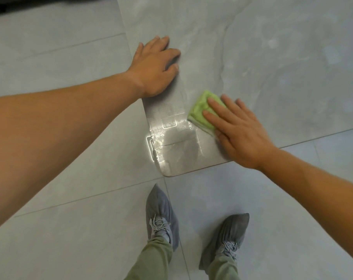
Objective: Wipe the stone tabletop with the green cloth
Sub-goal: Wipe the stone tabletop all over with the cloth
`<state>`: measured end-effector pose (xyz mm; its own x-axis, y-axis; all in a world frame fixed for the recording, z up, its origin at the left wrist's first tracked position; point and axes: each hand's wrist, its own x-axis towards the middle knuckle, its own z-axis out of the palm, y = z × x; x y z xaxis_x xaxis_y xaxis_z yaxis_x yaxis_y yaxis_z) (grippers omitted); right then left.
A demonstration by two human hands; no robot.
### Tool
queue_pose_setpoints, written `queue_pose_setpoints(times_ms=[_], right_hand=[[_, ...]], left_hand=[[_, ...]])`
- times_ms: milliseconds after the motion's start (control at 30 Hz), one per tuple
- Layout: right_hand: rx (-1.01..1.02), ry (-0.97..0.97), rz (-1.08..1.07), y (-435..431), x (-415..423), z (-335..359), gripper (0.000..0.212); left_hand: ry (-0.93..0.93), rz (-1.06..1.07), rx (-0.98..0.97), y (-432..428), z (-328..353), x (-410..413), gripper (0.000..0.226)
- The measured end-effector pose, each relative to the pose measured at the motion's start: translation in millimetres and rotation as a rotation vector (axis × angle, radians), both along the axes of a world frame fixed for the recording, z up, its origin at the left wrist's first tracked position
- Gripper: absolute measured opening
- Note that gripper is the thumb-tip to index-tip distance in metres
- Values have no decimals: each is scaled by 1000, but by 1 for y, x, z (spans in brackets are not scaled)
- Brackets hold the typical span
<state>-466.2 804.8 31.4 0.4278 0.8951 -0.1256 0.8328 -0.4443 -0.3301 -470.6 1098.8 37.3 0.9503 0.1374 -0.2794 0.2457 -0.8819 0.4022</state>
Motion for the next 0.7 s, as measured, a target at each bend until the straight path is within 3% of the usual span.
queue_pose_setpoints(times_ms=[133, 200, 300, 400, 467, 567, 700], right_hand=[[159, 285, -275, 4, -6, 13, 50], [240, 295, -533, 3, -4, 19, 47], [154, 238, -746, 0, 5, 26, 42], [36, 367, -793, 3, 12, 30, 45], [4, 500, -805, 7, 18, 31, 33], [110, 699, -854, 11, 26, 34, 20], [256, 615, -828, 14, 33, 47, 17]], left_hand=[[-91, 20, -91, -18, 4, -21, 39], [-97, 7, -127, -31, 7, -27, 40], [-87, -5, -263, -50, 13, -26, 48], [-6, 94, -496, -70, 18, -20, 48], [53, 103, -504, -79, 19, -13, 50], [114, 27, -439, -81, 22, -5, 36], [51, 46, -542, -73, 35, 3, 15]])
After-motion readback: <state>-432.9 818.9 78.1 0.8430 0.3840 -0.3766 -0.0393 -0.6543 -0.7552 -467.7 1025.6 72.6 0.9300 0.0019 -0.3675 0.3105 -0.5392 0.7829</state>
